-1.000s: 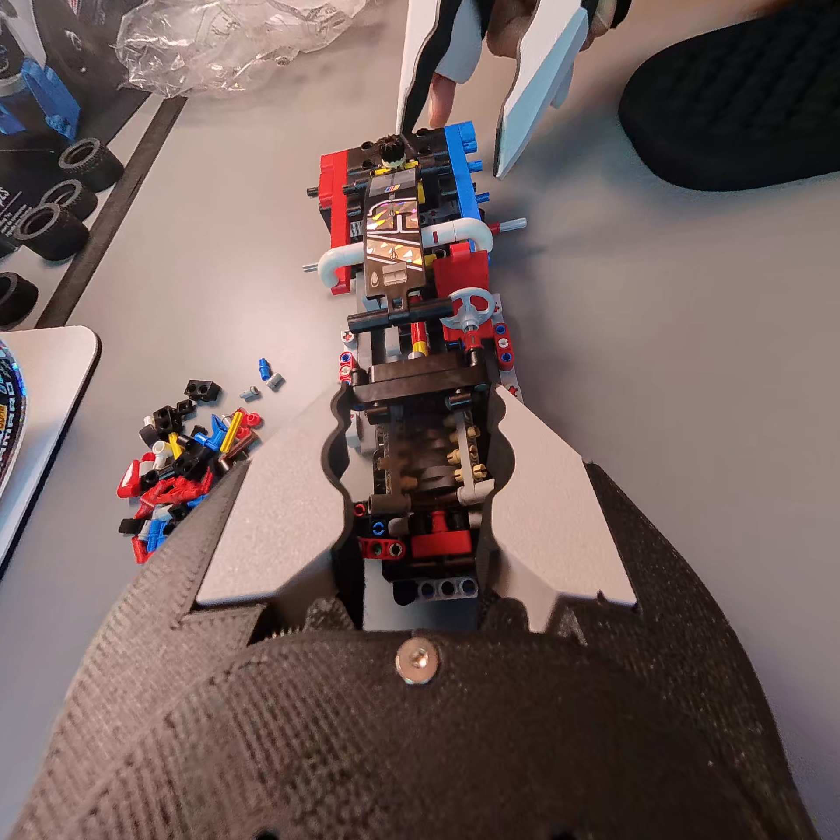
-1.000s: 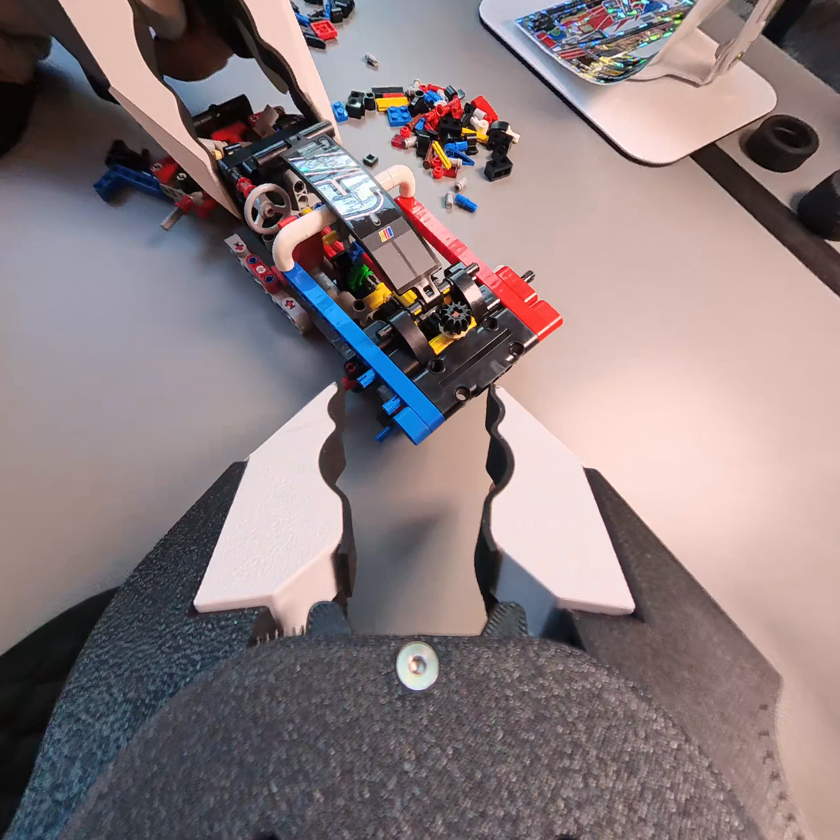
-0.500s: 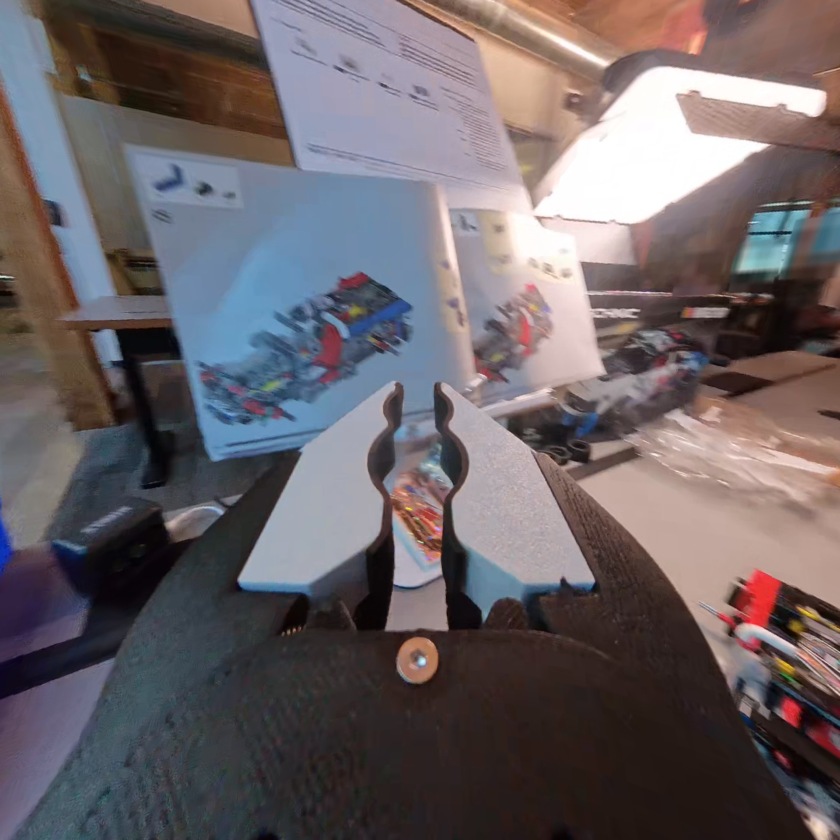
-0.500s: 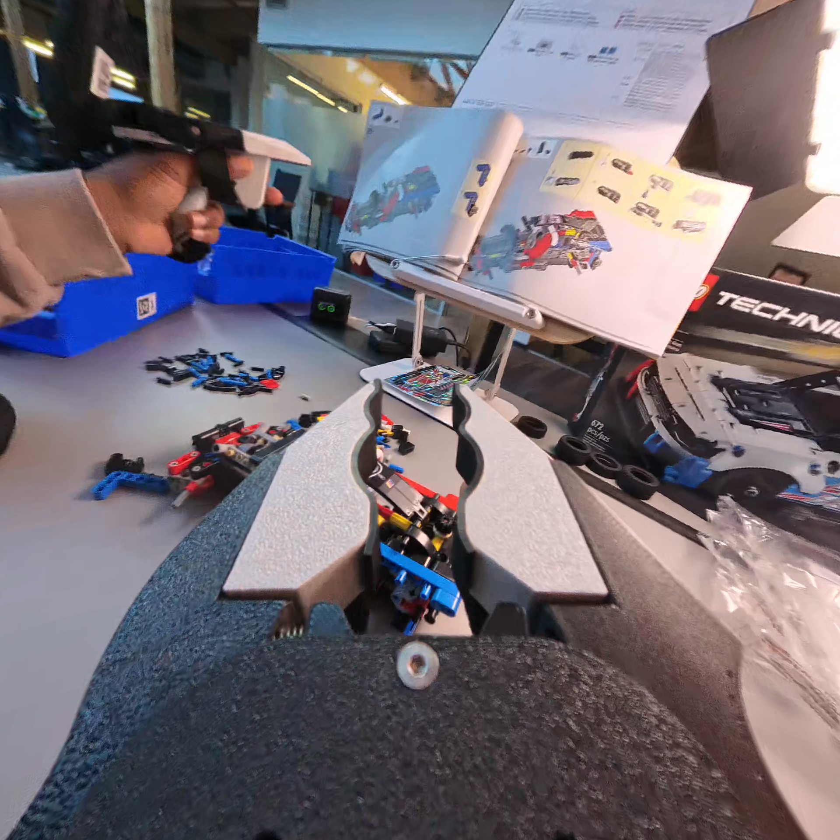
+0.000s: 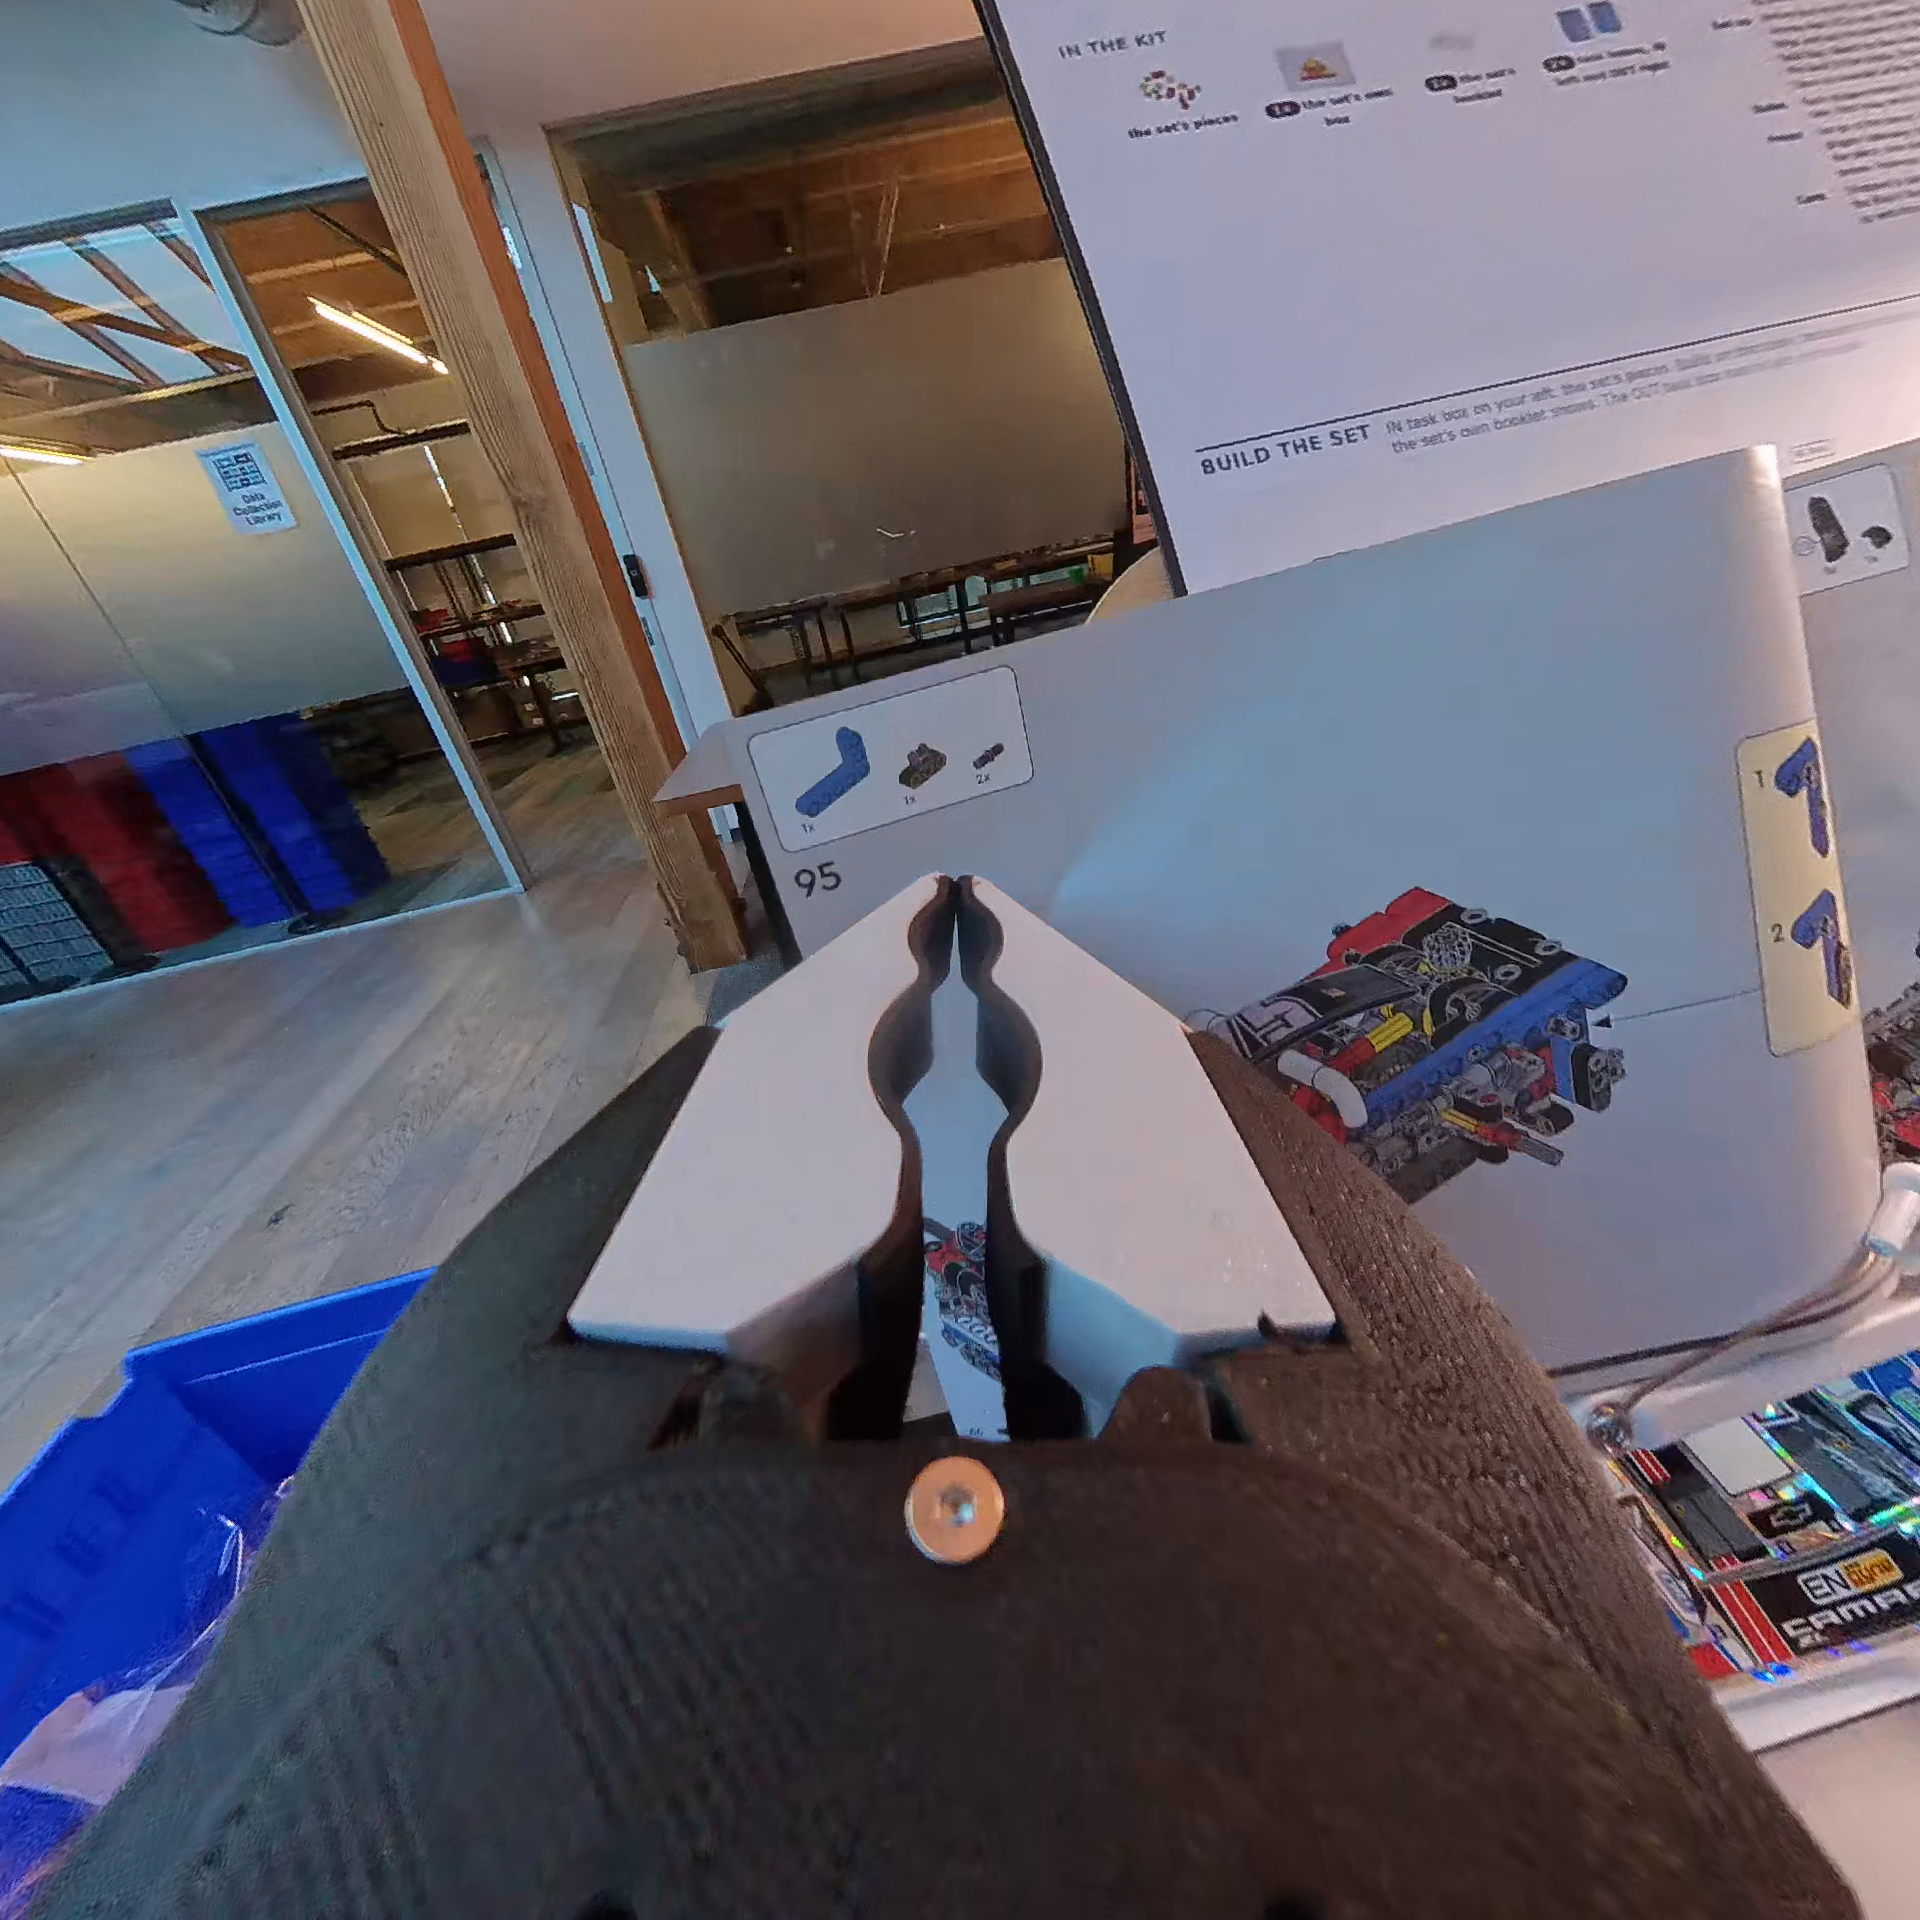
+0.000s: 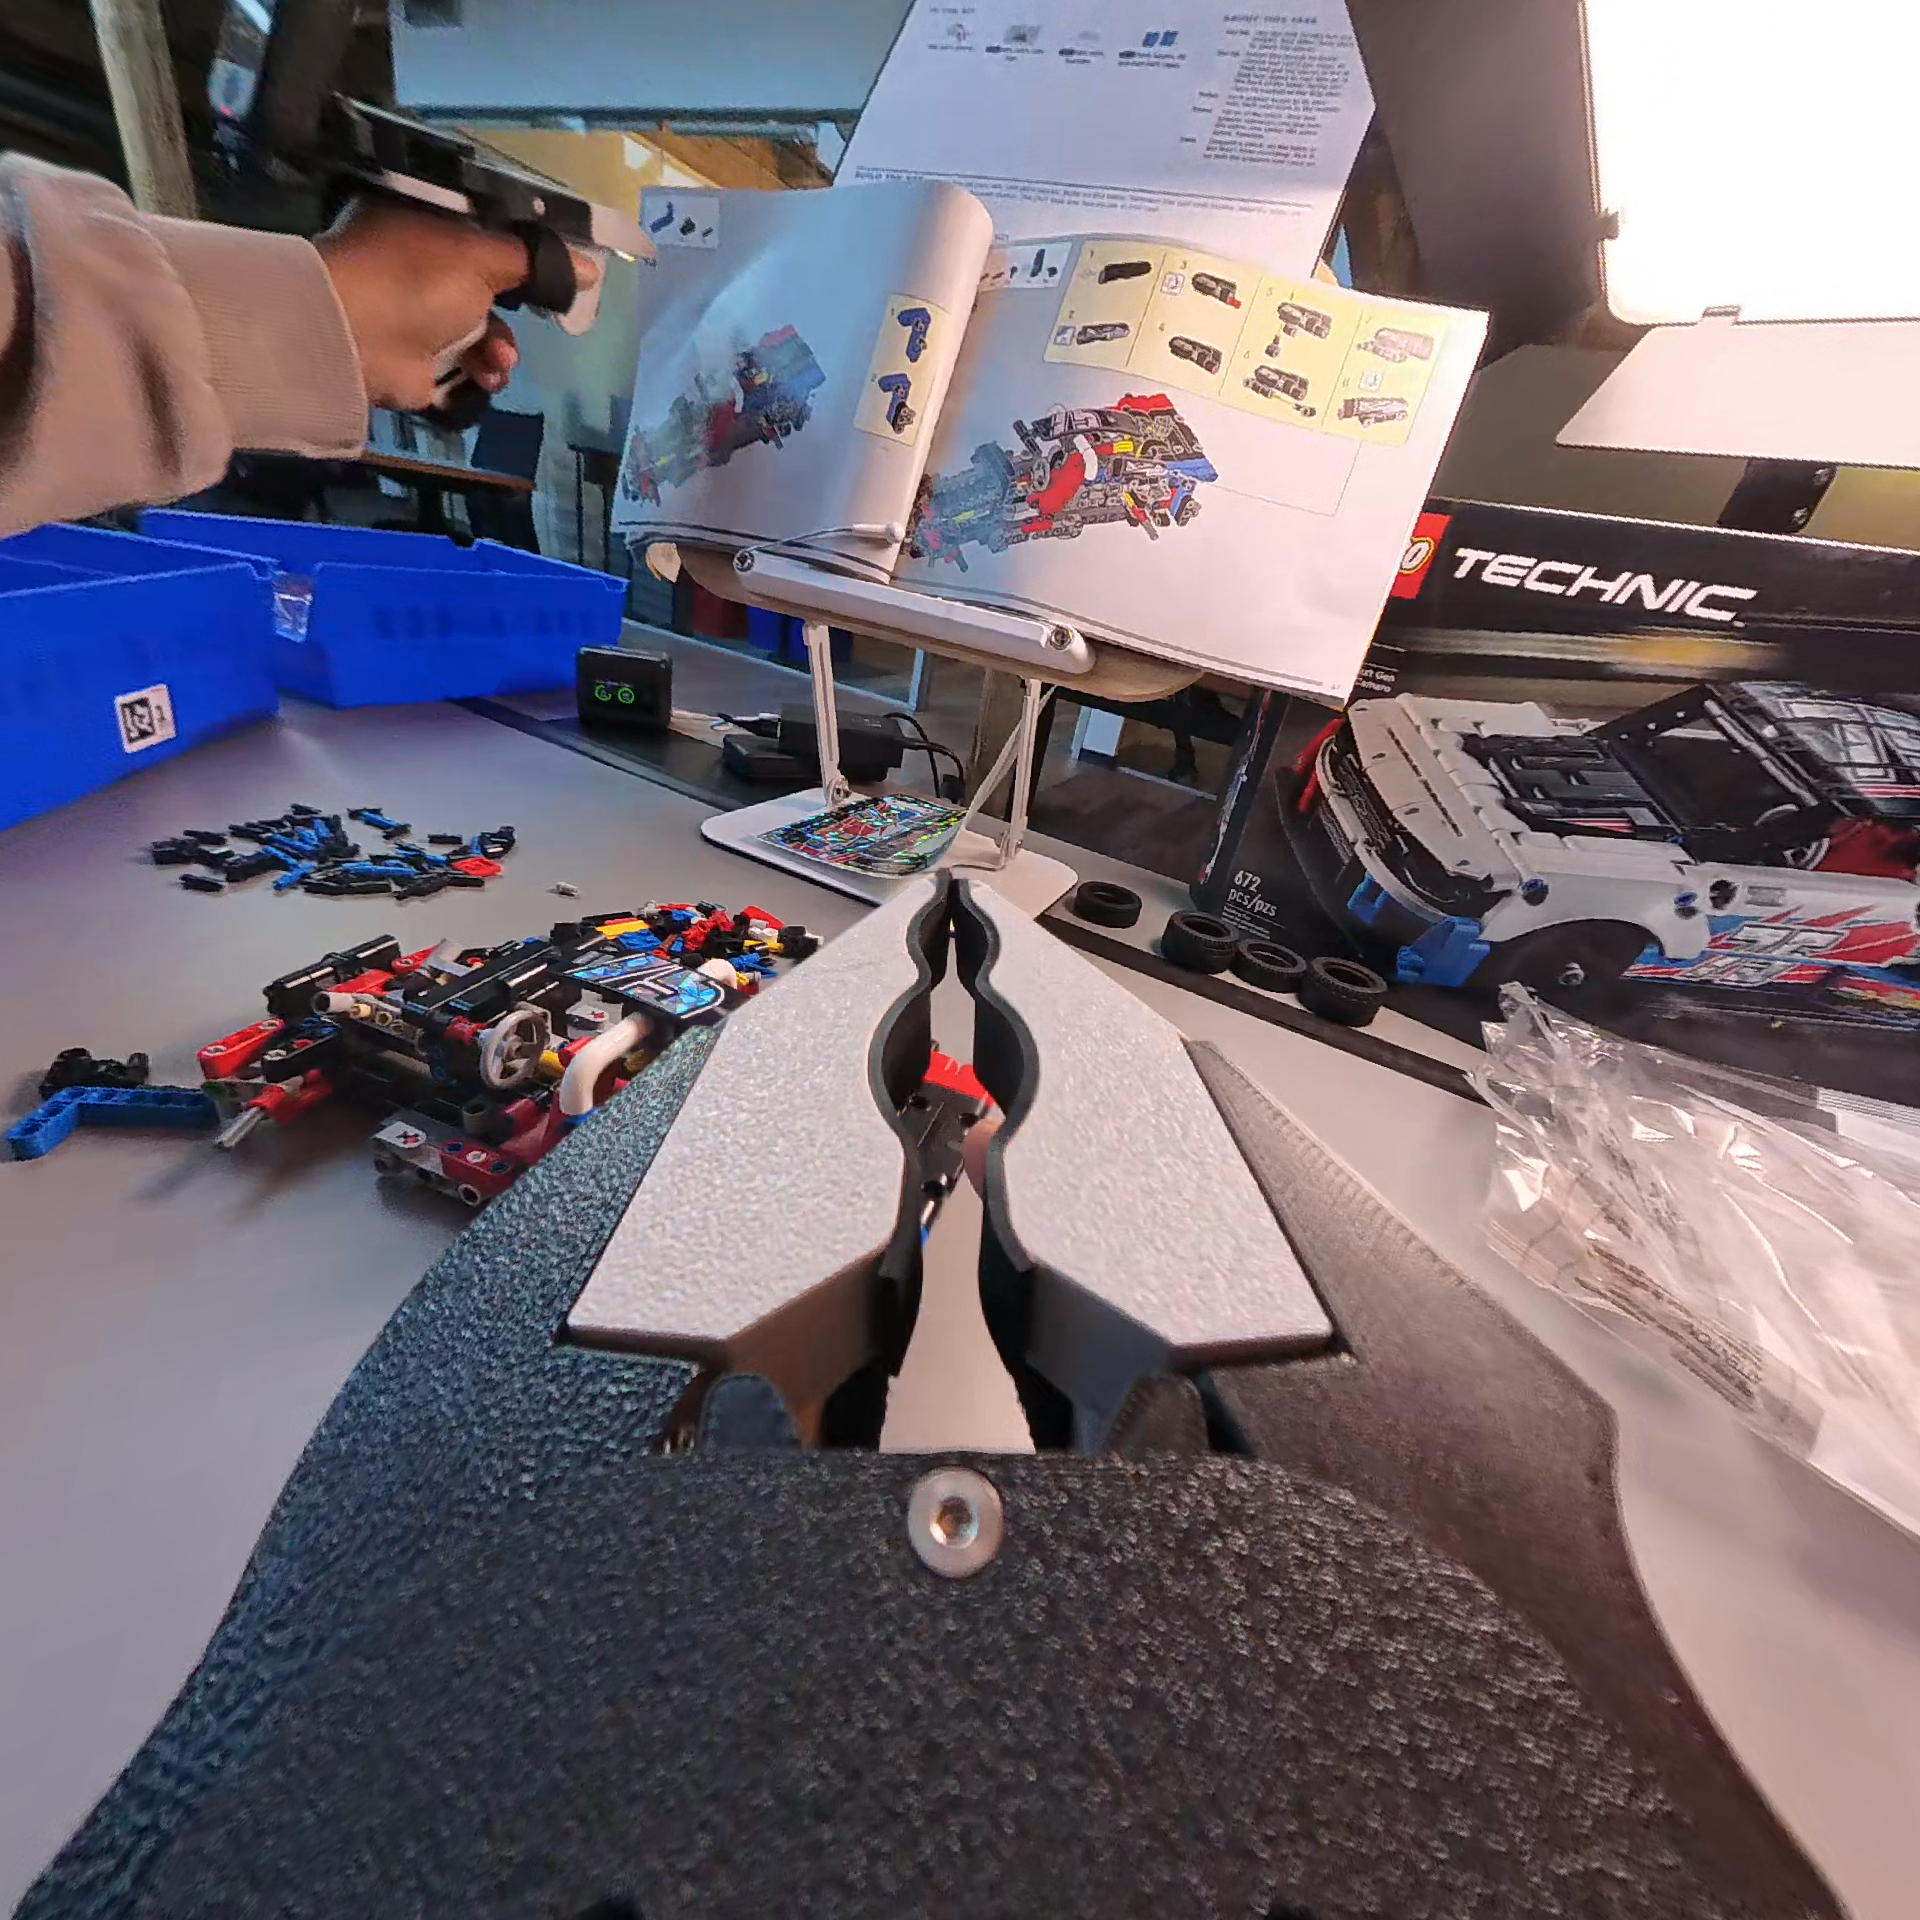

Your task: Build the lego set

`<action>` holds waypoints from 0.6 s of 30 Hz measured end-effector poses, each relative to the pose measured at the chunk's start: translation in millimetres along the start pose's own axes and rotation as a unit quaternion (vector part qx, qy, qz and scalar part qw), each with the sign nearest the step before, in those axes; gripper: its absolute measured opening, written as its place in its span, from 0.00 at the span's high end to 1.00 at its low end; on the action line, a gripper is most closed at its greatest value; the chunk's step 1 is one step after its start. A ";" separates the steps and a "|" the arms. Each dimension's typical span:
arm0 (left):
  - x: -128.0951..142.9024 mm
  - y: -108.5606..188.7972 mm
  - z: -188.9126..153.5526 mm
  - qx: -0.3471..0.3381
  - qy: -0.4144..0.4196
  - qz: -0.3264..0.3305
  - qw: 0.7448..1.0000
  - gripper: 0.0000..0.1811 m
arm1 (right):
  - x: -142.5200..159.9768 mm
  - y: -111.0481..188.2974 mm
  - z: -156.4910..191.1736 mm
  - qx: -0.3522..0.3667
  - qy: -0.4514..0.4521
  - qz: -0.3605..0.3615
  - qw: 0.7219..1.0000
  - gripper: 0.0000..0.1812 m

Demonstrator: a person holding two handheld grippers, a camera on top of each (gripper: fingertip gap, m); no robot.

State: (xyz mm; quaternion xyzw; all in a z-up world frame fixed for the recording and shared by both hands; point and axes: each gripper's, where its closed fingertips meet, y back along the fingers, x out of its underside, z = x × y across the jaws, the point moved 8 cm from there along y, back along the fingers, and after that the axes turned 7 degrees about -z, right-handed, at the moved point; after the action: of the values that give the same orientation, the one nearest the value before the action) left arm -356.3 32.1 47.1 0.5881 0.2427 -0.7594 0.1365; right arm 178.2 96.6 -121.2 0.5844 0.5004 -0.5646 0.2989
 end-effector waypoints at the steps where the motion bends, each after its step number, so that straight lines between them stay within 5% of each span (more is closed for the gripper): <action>1: -0.8 -4.2 -0.8 -0.002 -0.001 0.000 1.000 1.00 | 1.0 0.8 -1.0 0.001 -0.003 0.003 1.000 1.00; 18: 7.0 -18.8 2.7 -0.025 -0.003 0.004 1.000 1.00 | 7.9 -0.6 -3.4 0.001 -0.007 0.023 1.000 1.00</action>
State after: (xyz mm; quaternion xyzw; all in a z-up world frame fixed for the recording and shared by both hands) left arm -369.7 47.1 44.8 0.5834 0.2593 -0.7540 0.1547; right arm 177.8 101.9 -128.0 0.5918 0.4840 -0.5625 0.3146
